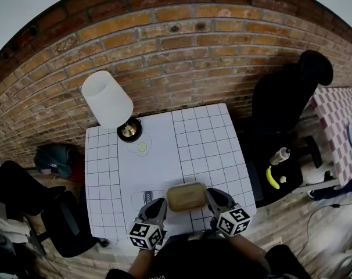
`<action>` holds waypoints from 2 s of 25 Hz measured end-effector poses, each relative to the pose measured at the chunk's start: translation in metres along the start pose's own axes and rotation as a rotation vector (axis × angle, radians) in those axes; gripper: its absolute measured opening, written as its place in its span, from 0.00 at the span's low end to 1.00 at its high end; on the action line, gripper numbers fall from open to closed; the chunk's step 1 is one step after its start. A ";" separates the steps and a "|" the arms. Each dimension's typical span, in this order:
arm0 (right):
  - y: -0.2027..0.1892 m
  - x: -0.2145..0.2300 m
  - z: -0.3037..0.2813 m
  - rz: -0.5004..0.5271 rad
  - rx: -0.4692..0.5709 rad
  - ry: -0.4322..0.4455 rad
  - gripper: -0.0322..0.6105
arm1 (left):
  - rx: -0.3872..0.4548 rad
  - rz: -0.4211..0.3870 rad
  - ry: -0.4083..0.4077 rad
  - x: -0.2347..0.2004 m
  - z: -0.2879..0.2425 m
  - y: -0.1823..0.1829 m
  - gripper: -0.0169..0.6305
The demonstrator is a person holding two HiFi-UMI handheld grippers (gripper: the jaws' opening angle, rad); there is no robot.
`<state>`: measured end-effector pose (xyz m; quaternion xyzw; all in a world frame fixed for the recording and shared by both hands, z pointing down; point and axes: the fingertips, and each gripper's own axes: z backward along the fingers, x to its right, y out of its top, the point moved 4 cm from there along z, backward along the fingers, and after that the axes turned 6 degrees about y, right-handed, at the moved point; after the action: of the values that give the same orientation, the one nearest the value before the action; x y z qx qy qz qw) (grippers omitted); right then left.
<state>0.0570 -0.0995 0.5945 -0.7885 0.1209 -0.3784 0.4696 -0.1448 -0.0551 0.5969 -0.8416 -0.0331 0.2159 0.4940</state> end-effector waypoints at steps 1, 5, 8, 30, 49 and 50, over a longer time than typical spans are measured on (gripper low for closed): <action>-0.001 0.001 -0.001 -0.001 -0.002 -0.003 0.06 | -0.006 0.006 0.000 -0.001 -0.001 -0.002 0.05; -0.005 0.005 -0.001 -0.010 -0.007 -0.020 0.11 | -0.039 0.033 -0.005 -0.003 -0.006 -0.010 0.10; -0.010 0.008 -0.002 -0.027 -0.022 -0.027 0.17 | -0.070 0.055 -0.012 -0.003 -0.011 -0.017 0.22; -0.044 0.007 -0.011 -0.065 -0.103 -0.035 0.26 | -0.130 0.146 -0.048 -0.001 -0.024 -0.042 0.31; -0.054 0.011 -0.006 -0.100 -0.121 -0.048 0.27 | -0.146 0.177 -0.061 -0.003 -0.025 -0.046 0.31; -0.053 0.011 -0.006 -0.101 -0.120 -0.048 0.27 | -0.145 0.178 -0.063 -0.004 -0.025 -0.046 0.31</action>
<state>0.0511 -0.0812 0.6459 -0.8290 0.0923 -0.3748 0.4047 -0.1307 -0.0531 0.6476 -0.8676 0.0110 0.2822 0.4092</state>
